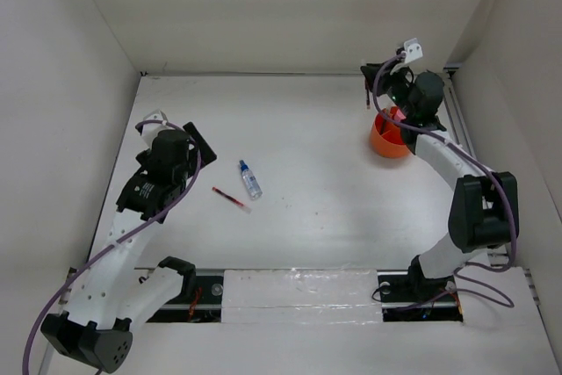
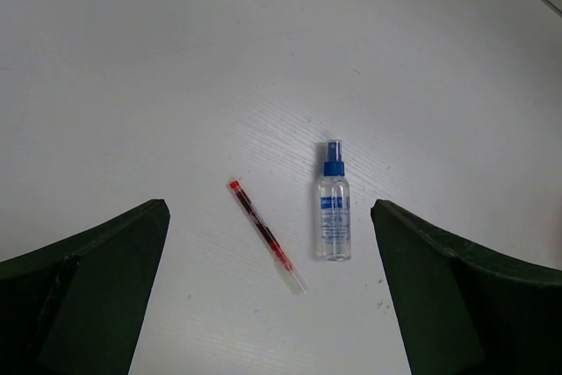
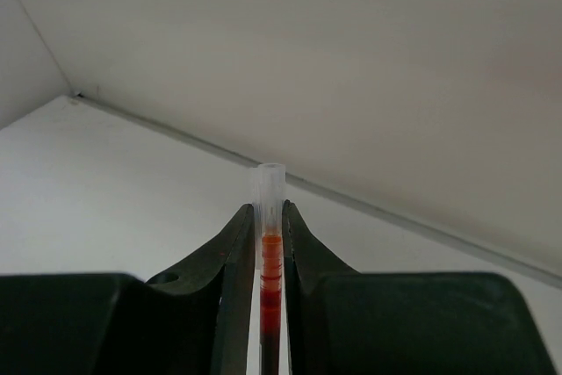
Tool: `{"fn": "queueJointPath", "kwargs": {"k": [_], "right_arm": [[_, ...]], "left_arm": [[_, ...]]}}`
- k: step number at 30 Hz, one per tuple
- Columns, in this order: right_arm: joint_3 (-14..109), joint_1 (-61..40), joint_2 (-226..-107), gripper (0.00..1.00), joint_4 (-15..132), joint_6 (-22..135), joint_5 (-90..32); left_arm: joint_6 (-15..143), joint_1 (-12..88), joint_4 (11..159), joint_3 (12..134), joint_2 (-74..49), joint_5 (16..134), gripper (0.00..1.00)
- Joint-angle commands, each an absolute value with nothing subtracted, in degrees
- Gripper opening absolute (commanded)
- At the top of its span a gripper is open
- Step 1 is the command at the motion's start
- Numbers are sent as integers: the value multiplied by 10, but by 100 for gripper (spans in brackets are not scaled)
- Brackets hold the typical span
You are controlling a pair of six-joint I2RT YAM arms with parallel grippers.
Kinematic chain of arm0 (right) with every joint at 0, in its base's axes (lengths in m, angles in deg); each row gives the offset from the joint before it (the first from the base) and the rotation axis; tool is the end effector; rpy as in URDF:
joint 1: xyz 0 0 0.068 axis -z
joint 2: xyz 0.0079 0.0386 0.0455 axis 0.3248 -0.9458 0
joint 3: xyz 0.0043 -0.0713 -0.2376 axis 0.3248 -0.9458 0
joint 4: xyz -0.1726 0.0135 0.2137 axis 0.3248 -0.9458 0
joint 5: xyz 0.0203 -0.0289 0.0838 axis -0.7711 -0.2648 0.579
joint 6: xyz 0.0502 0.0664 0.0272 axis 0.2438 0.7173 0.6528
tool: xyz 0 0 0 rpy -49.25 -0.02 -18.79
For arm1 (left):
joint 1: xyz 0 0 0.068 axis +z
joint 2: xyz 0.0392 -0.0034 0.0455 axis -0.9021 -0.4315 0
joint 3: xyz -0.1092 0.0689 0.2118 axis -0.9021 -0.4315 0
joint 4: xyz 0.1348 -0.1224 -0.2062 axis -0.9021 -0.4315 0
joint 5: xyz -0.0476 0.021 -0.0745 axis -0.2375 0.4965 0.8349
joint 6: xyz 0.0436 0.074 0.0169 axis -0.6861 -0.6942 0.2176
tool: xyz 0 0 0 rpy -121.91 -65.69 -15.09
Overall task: Sort the stationery into containers
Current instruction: Place the pen in the storage box.
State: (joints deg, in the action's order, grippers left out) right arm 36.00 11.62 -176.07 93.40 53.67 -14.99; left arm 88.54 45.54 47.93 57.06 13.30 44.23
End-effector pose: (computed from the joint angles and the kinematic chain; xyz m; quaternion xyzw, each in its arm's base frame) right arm 0.4193 0.0830 0.3101 -0.1626 0.6398 0.1955 0.7252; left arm 0.2405 -0.0510 0.3148 -0.2266 0.8172 -0.0850 0.5231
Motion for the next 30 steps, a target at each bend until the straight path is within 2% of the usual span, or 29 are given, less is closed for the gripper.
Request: {"fn": "queueJointPath", "kwargs": {"k": [1,17,30], "right_arm": [[359,139,-1781,0,1052,529,-110],[274,190,-1801,0,1126,512,-135],[264,206,-1840,0,1144,512,-130]], "left_arm": [[876,457,503,574,143,456,100],[865,457,509,574,132,467,100],[860,457,514,574,132,477,100]]}}
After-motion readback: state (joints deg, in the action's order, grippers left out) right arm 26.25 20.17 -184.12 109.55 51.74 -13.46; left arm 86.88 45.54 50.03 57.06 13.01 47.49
